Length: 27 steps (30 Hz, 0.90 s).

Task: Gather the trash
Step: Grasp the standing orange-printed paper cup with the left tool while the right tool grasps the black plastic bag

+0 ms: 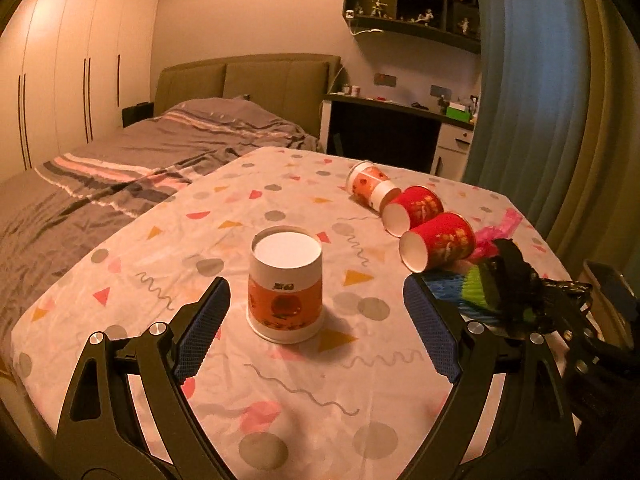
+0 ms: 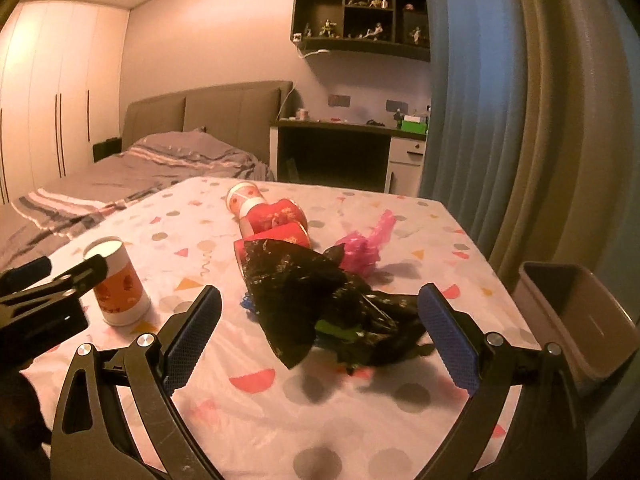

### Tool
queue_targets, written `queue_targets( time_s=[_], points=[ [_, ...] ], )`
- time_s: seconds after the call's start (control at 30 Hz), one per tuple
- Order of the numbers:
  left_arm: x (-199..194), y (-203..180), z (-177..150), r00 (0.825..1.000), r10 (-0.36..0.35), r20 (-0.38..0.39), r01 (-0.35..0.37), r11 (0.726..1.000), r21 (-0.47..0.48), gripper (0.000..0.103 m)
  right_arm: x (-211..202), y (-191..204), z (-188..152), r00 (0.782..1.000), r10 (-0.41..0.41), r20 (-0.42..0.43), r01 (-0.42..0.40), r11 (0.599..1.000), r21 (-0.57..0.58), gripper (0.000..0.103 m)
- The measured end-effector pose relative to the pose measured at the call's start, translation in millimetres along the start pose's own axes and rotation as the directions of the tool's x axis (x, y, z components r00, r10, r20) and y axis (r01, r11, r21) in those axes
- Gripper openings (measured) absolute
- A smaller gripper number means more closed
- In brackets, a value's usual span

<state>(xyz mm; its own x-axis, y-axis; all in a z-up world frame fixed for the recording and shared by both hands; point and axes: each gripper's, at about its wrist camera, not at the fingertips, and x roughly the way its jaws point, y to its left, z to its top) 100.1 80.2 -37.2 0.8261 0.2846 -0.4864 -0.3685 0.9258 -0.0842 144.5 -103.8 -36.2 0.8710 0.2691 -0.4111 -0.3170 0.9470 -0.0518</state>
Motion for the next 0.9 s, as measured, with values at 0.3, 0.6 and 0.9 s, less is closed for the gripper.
queue_targets(
  time_s=[0.3, 0.6, 0.9],
  points=[
    [11, 12, -1, 1.000, -0.003, -0.013, 0.003, 1.000, -0.009, 0.087, 30, 16, 4, 0.998, -0.023, -0.051, 0.021, 0.999, -0.037, 0.092],
    [20, 30, 0, 1.000, -0.024, -0.019, 0.023, 1.000, -0.018, 0.087, 56, 26, 2, 0.992, -0.050, -0.119, 0.041, 0.996, -0.084, 0.061],
    [38, 33, 3, 0.998, -0.043, -0.046, 0.042, 0.999, -0.012, 0.087, 53, 20, -1, 0.991, -0.039, -0.127, 0.028, 0.996, -0.091, 0.008]
  ],
)
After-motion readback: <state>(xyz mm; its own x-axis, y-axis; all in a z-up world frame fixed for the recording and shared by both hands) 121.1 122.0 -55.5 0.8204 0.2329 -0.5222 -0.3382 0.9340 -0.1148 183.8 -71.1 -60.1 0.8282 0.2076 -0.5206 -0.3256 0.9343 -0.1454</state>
